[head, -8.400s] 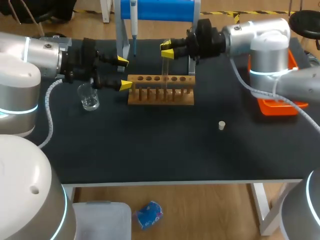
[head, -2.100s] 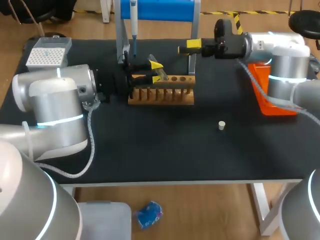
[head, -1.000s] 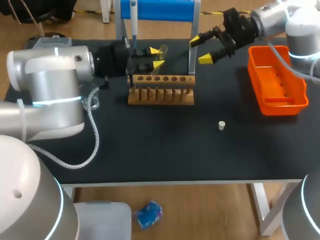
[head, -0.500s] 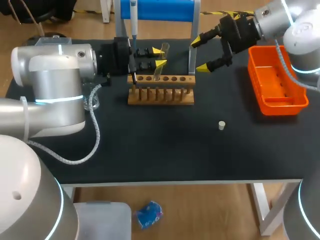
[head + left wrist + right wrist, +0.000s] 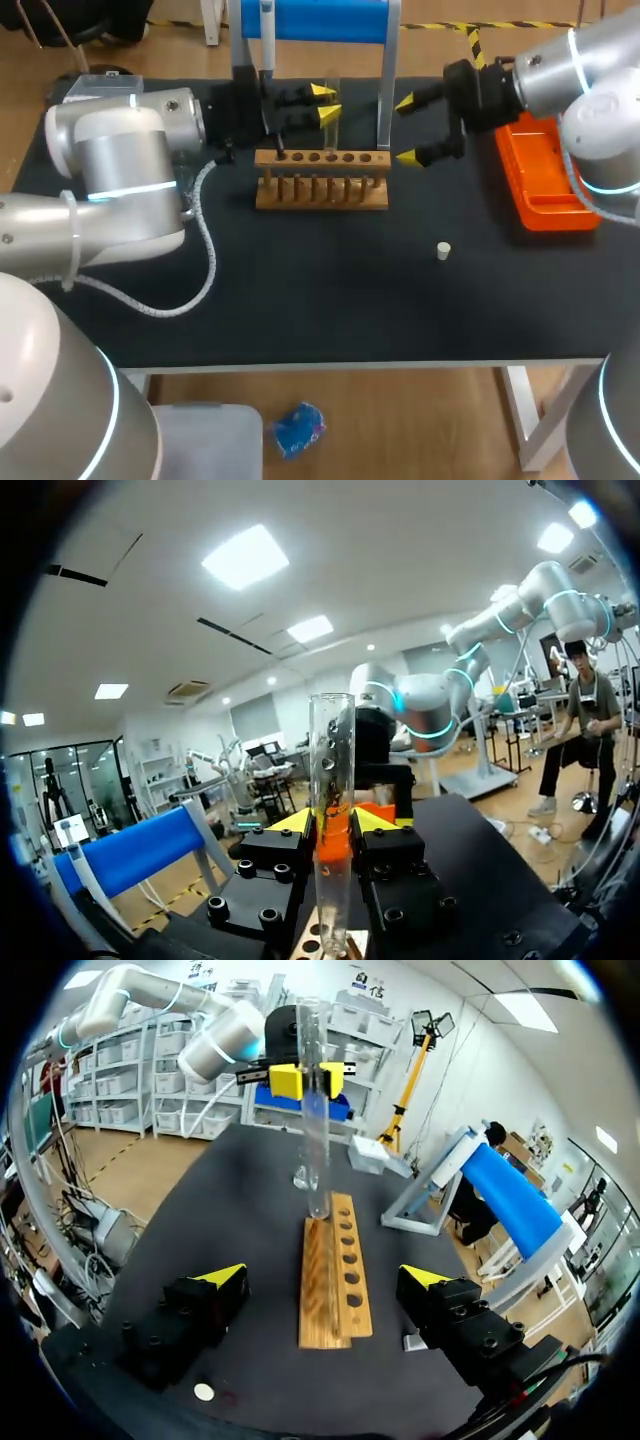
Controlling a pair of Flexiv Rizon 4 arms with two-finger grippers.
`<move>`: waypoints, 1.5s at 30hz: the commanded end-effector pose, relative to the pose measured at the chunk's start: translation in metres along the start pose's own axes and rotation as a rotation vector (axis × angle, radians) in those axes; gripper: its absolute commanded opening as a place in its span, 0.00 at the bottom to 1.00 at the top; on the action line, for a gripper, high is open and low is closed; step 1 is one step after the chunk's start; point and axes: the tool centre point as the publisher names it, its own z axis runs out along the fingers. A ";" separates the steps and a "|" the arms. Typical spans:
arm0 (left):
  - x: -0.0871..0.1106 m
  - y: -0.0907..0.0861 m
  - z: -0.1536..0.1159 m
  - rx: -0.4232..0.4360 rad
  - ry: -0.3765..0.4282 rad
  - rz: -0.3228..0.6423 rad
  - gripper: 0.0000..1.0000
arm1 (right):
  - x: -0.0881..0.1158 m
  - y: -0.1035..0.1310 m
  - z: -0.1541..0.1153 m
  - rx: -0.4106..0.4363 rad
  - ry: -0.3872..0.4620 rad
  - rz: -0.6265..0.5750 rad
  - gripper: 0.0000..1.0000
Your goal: Invert the test tube, pick up the pipette, mount the tip to pipette, aspirate from beaker and dispense into the tube, eject the tip, return the pipette, and cap with the stopper.
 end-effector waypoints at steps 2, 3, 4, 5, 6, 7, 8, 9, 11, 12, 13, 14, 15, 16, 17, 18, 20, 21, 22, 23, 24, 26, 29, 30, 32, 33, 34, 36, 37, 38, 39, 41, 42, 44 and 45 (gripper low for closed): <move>-0.011 0.010 0.016 -0.016 0.048 -0.014 0.00 | -0.008 -0.019 0.011 -0.030 0.041 -0.014 1.00; -0.011 0.012 0.017 -0.017 0.050 -0.016 0.00 | -0.009 -0.023 0.014 -0.030 0.046 -0.014 1.00; -0.012 0.013 0.018 -0.019 0.052 -0.018 0.00 | -0.011 -0.026 0.016 -0.028 0.046 -0.013 1.00; -0.013 0.015 0.019 -0.022 0.055 -0.020 0.00 | -0.012 -0.029 0.018 -0.032 0.051 -0.008 1.00; -0.014 0.017 0.019 -0.023 0.056 -0.021 0.00 | -0.013 -0.032 0.020 -0.034 0.056 -0.008 1.00; -0.016 0.019 0.020 -0.026 0.057 -0.023 0.00 | -0.014 -0.035 0.022 -0.030 0.058 -0.007 1.00; -0.018 0.021 0.020 -0.029 0.056 -0.027 0.00 | -0.015 -0.038 0.023 -0.031 0.064 -0.005 1.00; -0.019 0.023 0.020 -0.031 0.055 -0.030 0.00 | -0.015 -0.040 0.025 -0.036 0.069 -0.006 1.00; -0.022 0.025 0.020 -0.034 0.050 -0.038 0.00 | -0.016 -0.043 0.028 -0.041 0.091 -0.009 1.00; -0.024 0.027 0.020 -0.038 0.047 -0.040 0.00 | -0.017 -0.045 0.029 -0.043 0.091 -0.012 1.00; -0.025 0.029 0.020 -0.040 0.045 -0.044 0.00 | -0.017 -0.046 0.030 -0.045 0.093 -0.013 1.00; -0.027 0.030 0.020 -0.042 0.045 -0.048 0.00 | -0.017 -0.047 0.031 -0.048 0.098 -0.016 1.00; -0.028 0.032 0.020 -0.044 0.046 -0.050 0.00 | -0.018 -0.048 0.031 -0.061 0.107 -0.028 1.00; -0.030 0.034 0.020 -0.047 0.046 -0.054 0.00 | -0.017 -0.048 0.032 -0.068 0.113 -0.033 1.00; -0.032 0.036 0.019 -0.048 0.046 -0.055 0.00 | -0.017 -0.048 0.032 -0.068 0.113 -0.033 1.00; -0.033 0.037 0.019 -0.051 0.045 -0.059 0.00 | -0.017 -0.048 0.032 -0.068 0.113 -0.033 1.00; -0.036 0.041 0.018 -0.053 0.043 -0.062 0.00 | -0.017 -0.048 0.032 -0.068 0.113 -0.033 1.00; -0.038 0.043 0.017 -0.055 0.042 -0.064 0.00 | -0.017 -0.048 0.032 -0.068 0.113 -0.033 1.00; -0.039 0.044 0.016 -0.056 0.041 -0.066 0.00 | -0.017 -0.048 0.032 -0.068 0.113 -0.033 1.00; -0.040 0.046 0.016 -0.058 0.041 -0.067 0.00 | -0.017 -0.048 0.032 -0.068 0.113 -0.033 1.00; -0.041 0.047 0.016 -0.060 0.041 -0.069 0.00 | -0.017 -0.048 0.032 -0.068 0.113 -0.033 1.00; -0.043 0.052 0.016 -0.065 0.043 -0.075 0.00 | -0.017 -0.048 0.032 -0.068 0.113 -0.033 1.00; -0.045 0.056 0.017 -0.070 0.045 -0.076 0.00 | -0.017 -0.048 0.032 -0.068 0.113 -0.033 1.00; -0.045 0.058 0.018 -0.071 0.046 -0.077 0.00 | -0.017 -0.048 0.032 -0.068 0.113 -0.033 1.00; -0.047 0.059 0.019 -0.074 0.045 -0.076 0.00 | -0.017 -0.048 0.032 -0.068 0.113 -0.033 1.00; -0.048 0.060 0.019 -0.075 0.046 -0.077 0.00 | -0.017 -0.048 0.032 -0.068 0.113 -0.033 1.00; -0.048 0.061 0.019 -0.078 0.047 -0.076 0.00 | -0.017 -0.048 0.032 -0.068 0.113 -0.033 1.00; -0.049 0.063 0.019 -0.083 0.048 -0.074 0.00 | -0.017 -0.048 0.032 -0.068 0.113 -0.033 1.00; -0.049 0.064 0.019 -0.085 0.047 -0.075 0.00 | -0.017 -0.048 0.032 -0.068 0.113 -0.033 1.00; -0.050 0.065 0.018 -0.087 0.046 -0.075 0.00 | -0.017 -0.048 0.032 -0.068 0.113 -0.033 1.00; -0.050 0.065 0.018 -0.088 0.046 -0.075 0.00 | -0.017 -0.048 0.032 -0.068 0.113 -0.033 1.00; -0.050 0.067 0.018 -0.091 0.045 -0.076 0.00 | -0.017 -0.048 0.032 -0.068 0.113 -0.033 1.00; -0.050 0.067 0.017 -0.093 0.044 -0.076 0.00 | -0.017 -0.048 0.032 -0.068 0.113 -0.033 1.00; -0.049 0.069 0.017 -0.095 0.041 -0.081 0.00 | -0.017 -0.048 0.032 -0.068 0.113 -0.033 1.00; -0.049 0.070 0.017 -0.095 0.041 -0.083 0.00 | -0.017 -0.048 0.032 -0.068 0.113 -0.033 1.00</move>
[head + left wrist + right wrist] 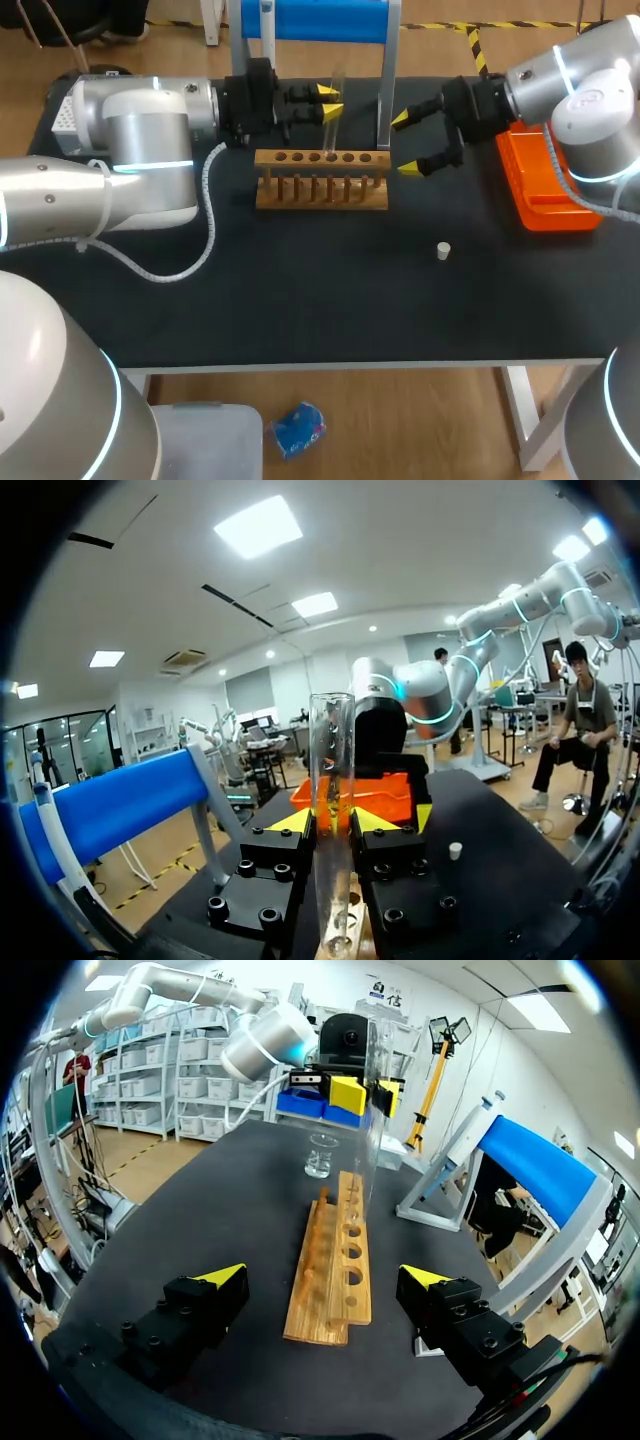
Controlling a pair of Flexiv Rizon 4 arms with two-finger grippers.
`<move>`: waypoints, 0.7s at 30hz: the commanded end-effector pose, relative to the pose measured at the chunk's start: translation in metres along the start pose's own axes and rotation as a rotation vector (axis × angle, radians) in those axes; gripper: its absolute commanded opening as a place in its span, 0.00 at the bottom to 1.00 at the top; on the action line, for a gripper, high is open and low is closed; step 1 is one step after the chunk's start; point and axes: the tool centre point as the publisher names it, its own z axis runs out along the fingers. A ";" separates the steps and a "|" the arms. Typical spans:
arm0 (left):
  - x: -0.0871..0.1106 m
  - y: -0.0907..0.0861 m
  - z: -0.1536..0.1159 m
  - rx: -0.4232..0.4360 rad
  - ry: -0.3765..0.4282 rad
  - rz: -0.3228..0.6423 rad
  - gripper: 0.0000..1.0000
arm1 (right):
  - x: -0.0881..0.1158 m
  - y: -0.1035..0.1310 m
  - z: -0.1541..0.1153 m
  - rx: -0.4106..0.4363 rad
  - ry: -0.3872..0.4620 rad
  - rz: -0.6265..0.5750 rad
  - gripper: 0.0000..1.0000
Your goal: Invert the test tube, pick up the pipette, mount the tip to pipette, aspirate from beaker and dispense into the tube, eject the tip, return the pipette, and cap with the stopper.
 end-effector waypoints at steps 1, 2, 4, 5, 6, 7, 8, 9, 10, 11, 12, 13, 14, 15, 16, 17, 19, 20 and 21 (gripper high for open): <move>-0.001 0.002 0.000 -0.003 0.006 -0.009 0.00 | -0.001 -0.001 0.000 -0.001 0.002 0.000 1.00; -0.001 0.003 0.000 -0.002 0.006 -0.010 0.00 | -0.001 -0.001 0.000 -0.001 0.002 0.000 1.00; 0.000 0.004 0.001 -0.001 0.007 -0.013 0.00 | -0.001 -0.001 0.000 -0.001 0.002 0.000 1.00; 0.001 0.004 0.001 -0.001 0.007 -0.014 0.00 | -0.001 -0.001 0.000 -0.001 0.002 0.000 1.00; 0.001 0.005 0.002 -0.001 0.008 -0.016 0.00 | -0.001 -0.001 0.000 -0.001 0.002 0.000 1.00; 0.002 0.005 0.002 0.000 0.009 -0.017 0.00 | -0.001 -0.001 0.000 -0.001 0.002 0.000 1.00; 0.002 0.005 0.002 0.001 0.009 -0.018 0.00 | -0.001 -0.001 0.000 -0.001 0.002 0.000 1.00; 0.002 0.005 0.003 0.001 0.010 -0.019 0.00 | -0.001 -0.001 0.000 -0.001 0.002 0.000 1.00; 0.002 0.006 0.003 0.001 0.011 -0.019 0.00 | -0.001 -0.001 0.000 -0.001 0.002 0.000 1.00; 0.002 0.006 0.003 0.001 0.011 -0.019 0.00 | -0.001 -0.001 0.000 -0.001 0.002 0.000 1.00; 0.002 0.006 0.004 0.001 0.012 -0.019 0.00 | -0.001 -0.001 0.000 -0.001 0.002 0.000 1.00; 0.002 0.006 0.004 0.002 0.012 -0.019 0.00 | -0.001 -0.001 0.000 -0.001 0.002 0.000 1.00; 0.002 0.006 0.004 0.001 0.013 -0.020 0.00 | -0.001 -0.001 0.000 -0.001 0.002 0.000 1.00; 0.002 0.007 0.004 0.001 0.013 -0.019 0.00 | -0.001 -0.001 0.000 -0.001 0.002 0.000 1.00; 0.002 0.007 0.005 0.002 0.013 -0.020 0.00 | -0.001 -0.001 0.000 -0.001 0.002 0.000 1.00; 0.002 0.008 0.005 0.002 0.014 -0.020 0.00 | -0.001 -0.001 0.000 -0.001 0.002 0.000 1.00; 0.001 0.008 0.005 0.003 0.014 -0.020 0.00 | -0.001 -0.001 0.000 -0.001 0.002 0.000 1.00; 0.001 0.009 0.006 0.003 0.014 -0.021 0.00 | -0.001 -0.001 0.000 -0.001 0.002 0.000 1.00; 0.001 0.009 0.006 0.003 0.015 -0.021 0.00 | -0.001 -0.001 0.000 -0.001 0.002 0.000 1.00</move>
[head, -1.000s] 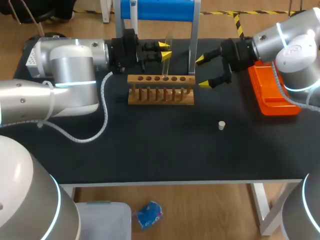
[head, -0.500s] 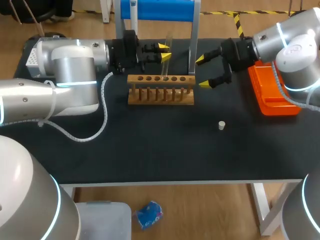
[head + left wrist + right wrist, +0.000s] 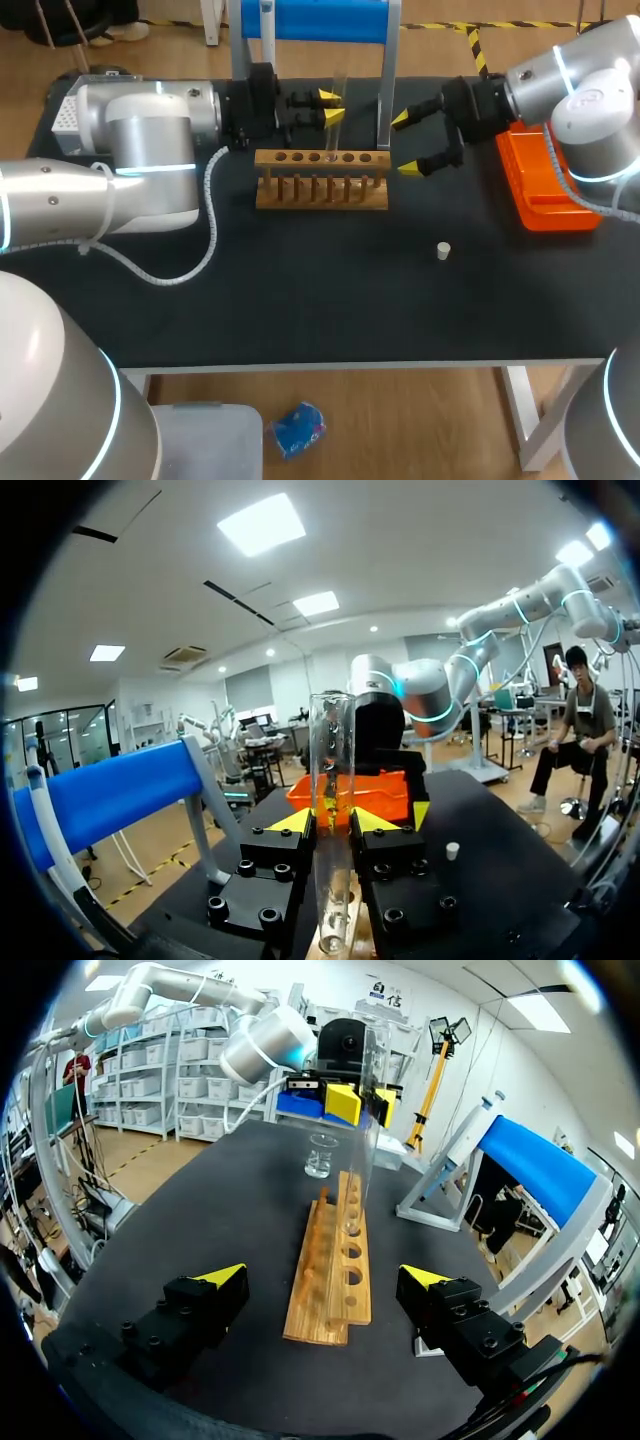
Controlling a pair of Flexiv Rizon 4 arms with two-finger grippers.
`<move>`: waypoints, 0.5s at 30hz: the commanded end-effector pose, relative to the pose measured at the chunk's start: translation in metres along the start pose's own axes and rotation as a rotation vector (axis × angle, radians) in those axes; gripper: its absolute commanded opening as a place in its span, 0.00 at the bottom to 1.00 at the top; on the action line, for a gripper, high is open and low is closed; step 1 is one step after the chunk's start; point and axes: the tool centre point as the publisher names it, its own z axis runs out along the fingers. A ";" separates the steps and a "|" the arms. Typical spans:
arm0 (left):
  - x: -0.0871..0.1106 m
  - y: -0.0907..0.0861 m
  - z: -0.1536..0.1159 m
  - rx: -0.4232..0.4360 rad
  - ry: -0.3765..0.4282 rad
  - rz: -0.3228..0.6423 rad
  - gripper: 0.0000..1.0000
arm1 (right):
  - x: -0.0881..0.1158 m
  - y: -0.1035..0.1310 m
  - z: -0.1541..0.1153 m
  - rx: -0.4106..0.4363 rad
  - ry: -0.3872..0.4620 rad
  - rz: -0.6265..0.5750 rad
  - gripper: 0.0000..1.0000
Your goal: Invert the test tube, pick up the pipette, mount the tip to pipette, aspirate from beaker and dispense into the tube, eject the tip, return the pipette, and cap with the stopper.
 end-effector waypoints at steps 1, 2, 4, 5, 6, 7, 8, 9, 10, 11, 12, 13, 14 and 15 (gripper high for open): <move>-0.003 0.003 0.003 0.003 0.008 -0.001 0.00 | 0.000 0.000 0.000 0.001 0.002 0.000 1.00; -0.003 0.003 0.003 0.003 0.009 -0.002 0.00 | 0.000 0.000 0.000 0.001 0.002 0.000 1.00; -0.003 0.005 0.004 0.004 0.010 -0.005 0.00 | 0.000 0.000 0.000 0.001 0.002 0.000 1.00; -0.003 0.006 0.004 0.005 0.010 -0.006 0.00 | 0.000 0.000 0.000 0.001 0.002 0.000 1.00; -0.003 0.006 0.004 0.005 0.010 -0.007 0.00 | 0.000 0.000 0.000 0.001 0.002 0.000 1.00; -0.003 0.007 0.004 0.005 0.011 -0.007 0.00 | 0.000 0.000 0.000 0.001 0.002 0.000 1.00; -0.004 0.007 0.004 0.005 0.011 -0.008 0.00 | 0.000 0.000 0.000 0.001 0.002 0.000 1.00; -0.004 0.008 0.005 0.005 0.011 -0.008 0.00 | 0.000 0.000 0.000 0.001 0.002 0.000 1.00; -0.004 0.009 0.005 0.005 0.011 -0.009 0.00 | 0.000 0.000 0.000 0.001 0.002 0.000 1.00; -0.004 0.009 0.005 0.007 0.010 -0.010 0.00 | 0.000 0.000 0.000 0.001 0.002 0.000 1.00; -0.004 0.009 0.005 0.008 0.010 -0.009 0.00 | 0.000 0.000 0.000 0.001 0.002 0.000 1.00; -0.005 0.010 0.005 0.008 0.010 -0.009 0.00 | 0.000 0.000 0.000 0.001 0.002 0.000 1.00; -0.005 0.011 0.005 0.009 0.010 -0.009 0.00 | 0.000 0.000 0.000 0.001 0.002 0.000 1.00; -0.005 0.012 0.005 0.009 0.010 -0.009 0.00 | 0.000 0.000 0.000 0.001 0.002 0.000 1.00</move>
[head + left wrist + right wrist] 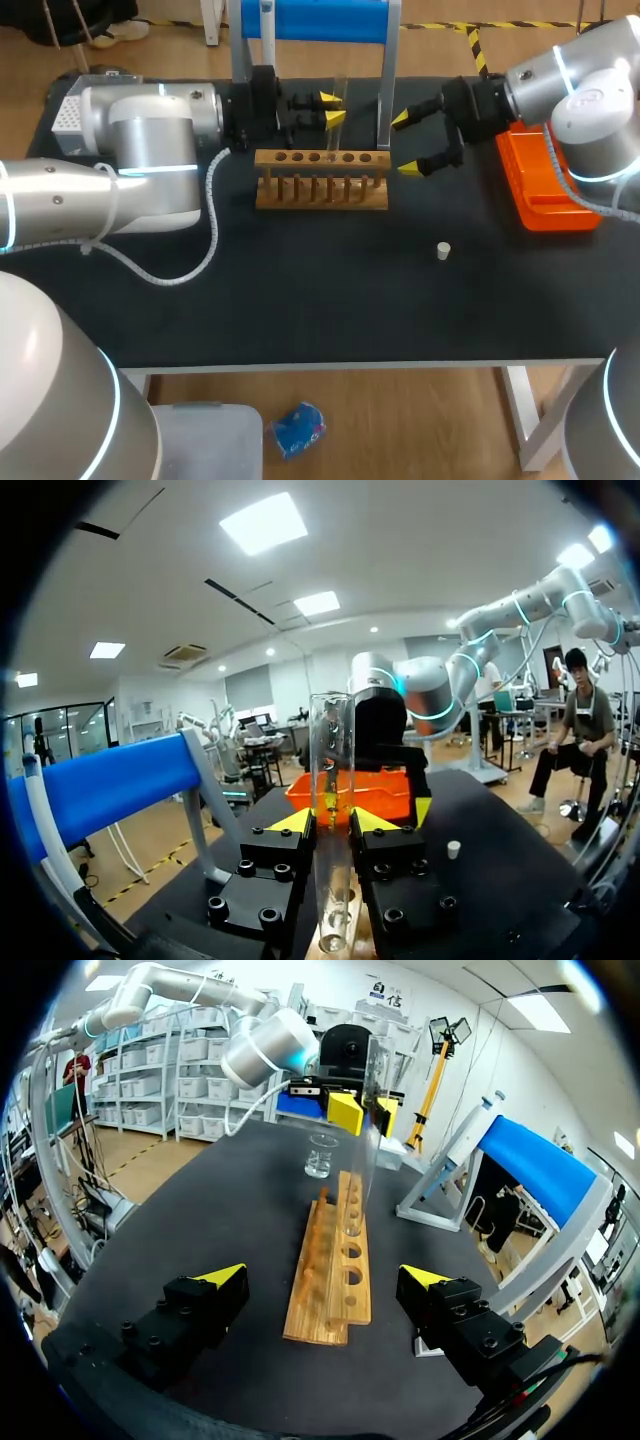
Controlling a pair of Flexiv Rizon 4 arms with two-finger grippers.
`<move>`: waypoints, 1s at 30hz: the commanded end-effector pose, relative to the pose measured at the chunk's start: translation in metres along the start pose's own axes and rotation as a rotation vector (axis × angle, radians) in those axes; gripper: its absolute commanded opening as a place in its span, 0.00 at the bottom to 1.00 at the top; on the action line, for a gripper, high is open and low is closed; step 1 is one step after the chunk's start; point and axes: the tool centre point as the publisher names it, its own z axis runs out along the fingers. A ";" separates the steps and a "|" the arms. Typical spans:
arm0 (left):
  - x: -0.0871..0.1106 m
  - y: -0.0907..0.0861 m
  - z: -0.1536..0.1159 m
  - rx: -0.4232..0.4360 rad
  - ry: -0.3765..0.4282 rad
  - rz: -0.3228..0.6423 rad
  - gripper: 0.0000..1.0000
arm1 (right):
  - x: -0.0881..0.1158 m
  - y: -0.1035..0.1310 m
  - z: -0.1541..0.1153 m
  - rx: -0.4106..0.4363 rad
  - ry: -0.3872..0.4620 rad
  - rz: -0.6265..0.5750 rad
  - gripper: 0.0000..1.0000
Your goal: Invert the test tube, pick up the pipette, mount the tip to pipette, aspirate from beaker and dispense into the tube, eject the tip, return the pipette, and cap with the stopper.
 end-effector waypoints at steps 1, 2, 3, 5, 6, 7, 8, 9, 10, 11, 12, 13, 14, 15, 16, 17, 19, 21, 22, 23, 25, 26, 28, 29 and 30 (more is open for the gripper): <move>-0.003 0.005 0.002 0.006 0.005 0.001 0.00 | 0.000 0.000 0.000 0.001 0.002 0.000 1.00; -0.003 0.006 0.002 0.007 0.005 0.002 0.00 | 0.000 0.000 0.000 0.001 0.002 0.000 1.00; -0.004 0.007 0.002 0.008 0.004 0.002 0.00 | 0.000 0.000 0.000 0.001 0.002 0.000 1.00; -0.004 0.010 0.002 0.008 0.004 0.002 0.00 | 0.000 0.000 0.000 0.001 0.002 0.000 1.00; -0.003 0.011 0.002 0.007 0.003 0.001 0.00 | 0.000 0.000 0.000 0.001 0.002 0.000 1.00; -0.004 0.012 0.002 0.007 0.004 -0.001 0.00 | 0.000 0.000 0.000 0.001 0.002 0.000 1.00; -0.004 0.013 0.002 0.006 0.004 -0.002 0.00 | 0.000 0.000 0.000 0.001 0.002 0.000 1.00; -0.004 0.015 0.002 0.006 0.004 -0.003 0.00 | 0.000 0.000 0.000 0.001 0.002 0.000 1.00; -0.004 0.016 0.002 0.005 0.004 -0.004 0.00 | 0.000 0.000 0.000 0.001 0.002 0.000 1.00; -0.004 0.017 0.002 0.004 0.004 -0.005 0.00 | 0.000 0.000 0.000 0.001 0.002 0.000 1.00; -0.004 0.018 0.003 0.003 0.005 -0.006 0.00 | 0.000 0.000 0.000 0.001 0.002 0.000 1.00; -0.004 0.019 0.003 -0.002 0.006 -0.008 0.00 | 0.000 0.000 0.000 0.001 0.002 0.000 1.00; -0.005 0.020 0.003 -0.004 0.007 -0.008 0.00 | 0.000 0.000 0.000 0.001 0.002 0.000 1.00; -0.005 0.021 0.003 -0.006 0.008 -0.008 0.00 | 0.000 0.000 0.000 0.001 0.002 0.000 1.00; -0.005 0.022 0.003 -0.008 0.009 -0.008 0.00 | 0.000 0.000 0.000 0.001 0.002 0.000 1.00; -0.006 0.023 0.003 -0.012 0.010 -0.008 0.00 | 0.000 0.000 0.000 0.001 0.002 0.000 1.00; -0.006 0.024 0.003 -0.016 0.012 -0.007 0.00 | 0.000 0.000 0.000 0.001 0.002 0.000 1.00; -0.007 0.026 0.003 -0.024 0.016 -0.011 0.00 | 0.000 0.000 0.000 0.001 0.002 0.000 1.00; -0.006 0.028 0.003 -0.028 0.018 -0.019 0.00 | 0.000 0.000 0.000 0.001 0.002 0.000 1.00; -0.006 0.030 0.003 -0.031 0.019 -0.023 0.00 | 0.000 0.000 0.000 0.001 0.002 0.000 1.00; -0.006 0.033 0.003 -0.037 0.019 -0.032 0.00 | 0.000 0.000 0.000 0.001 0.002 0.000 1.00; -0.007 0.034 0.002 -0.039 0.018 -0.035 0.00 | 0.000 0.000 0.000 0.001 0.002 0.000 1.00; -0.007 0.037 0.002 -0.046 0.018 -0.048 0.00 | 0.000 0.000 0.000 0.001 0.002 0.000 1.00; -0.007 0.038 0.002 -0.048 0.018 -0.050 0.00 | 0.000 0.000 0.000 0.001 0.002 0.000 1.00; -0.007 0.039 0.002 -0.052 0.019 -0.053 0.00 | 0.000 0.000 0.000 0.001 0.002 0.000 1.00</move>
